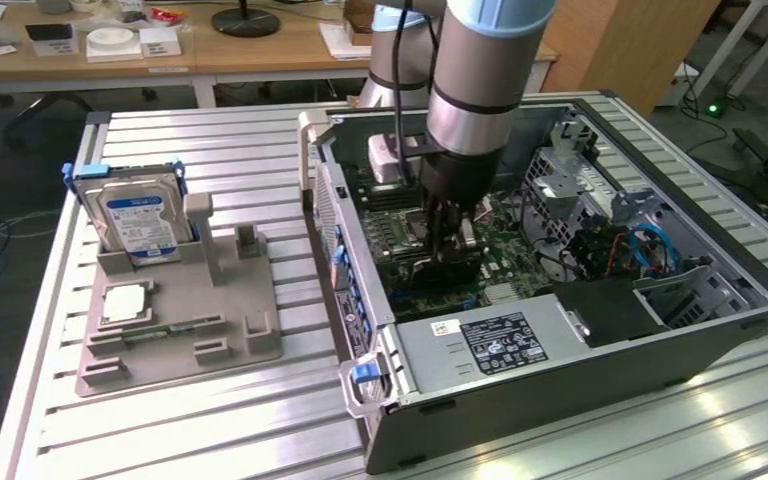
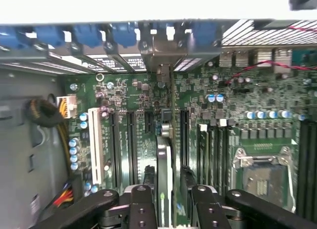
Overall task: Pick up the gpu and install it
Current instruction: 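Insert the gpu into the slot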
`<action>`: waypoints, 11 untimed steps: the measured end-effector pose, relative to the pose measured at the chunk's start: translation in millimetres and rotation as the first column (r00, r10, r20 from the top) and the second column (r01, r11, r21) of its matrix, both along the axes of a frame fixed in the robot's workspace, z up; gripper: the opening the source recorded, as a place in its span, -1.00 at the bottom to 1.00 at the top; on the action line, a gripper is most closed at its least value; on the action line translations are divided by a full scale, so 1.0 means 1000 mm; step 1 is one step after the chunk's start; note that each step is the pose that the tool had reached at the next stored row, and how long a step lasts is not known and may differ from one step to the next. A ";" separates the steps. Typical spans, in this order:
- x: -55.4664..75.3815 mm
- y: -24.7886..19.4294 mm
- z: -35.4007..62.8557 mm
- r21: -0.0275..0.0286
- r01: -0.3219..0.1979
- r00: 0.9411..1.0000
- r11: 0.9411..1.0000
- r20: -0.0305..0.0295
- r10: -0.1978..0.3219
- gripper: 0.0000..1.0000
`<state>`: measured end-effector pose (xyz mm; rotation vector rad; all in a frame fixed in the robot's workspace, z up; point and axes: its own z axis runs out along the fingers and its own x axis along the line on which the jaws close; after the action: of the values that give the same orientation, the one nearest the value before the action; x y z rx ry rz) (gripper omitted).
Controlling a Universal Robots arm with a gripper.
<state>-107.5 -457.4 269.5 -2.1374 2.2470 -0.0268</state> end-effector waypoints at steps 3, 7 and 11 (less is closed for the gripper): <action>0.000 0.0000 0.0082 0.000 0.000 1.000 1.000 0.003 0.000 -0.31; 0.000 0.0000 0.0081 0.000 0.000 1.000 1.000 0.003 0.000 -0.47; 0.000 0.0000 0.0081 0.000 0.000 1.000 1.000 0.003 0.000 -0.70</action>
<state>-107.5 -457.4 277.7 -2.1357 2.2453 -0.0302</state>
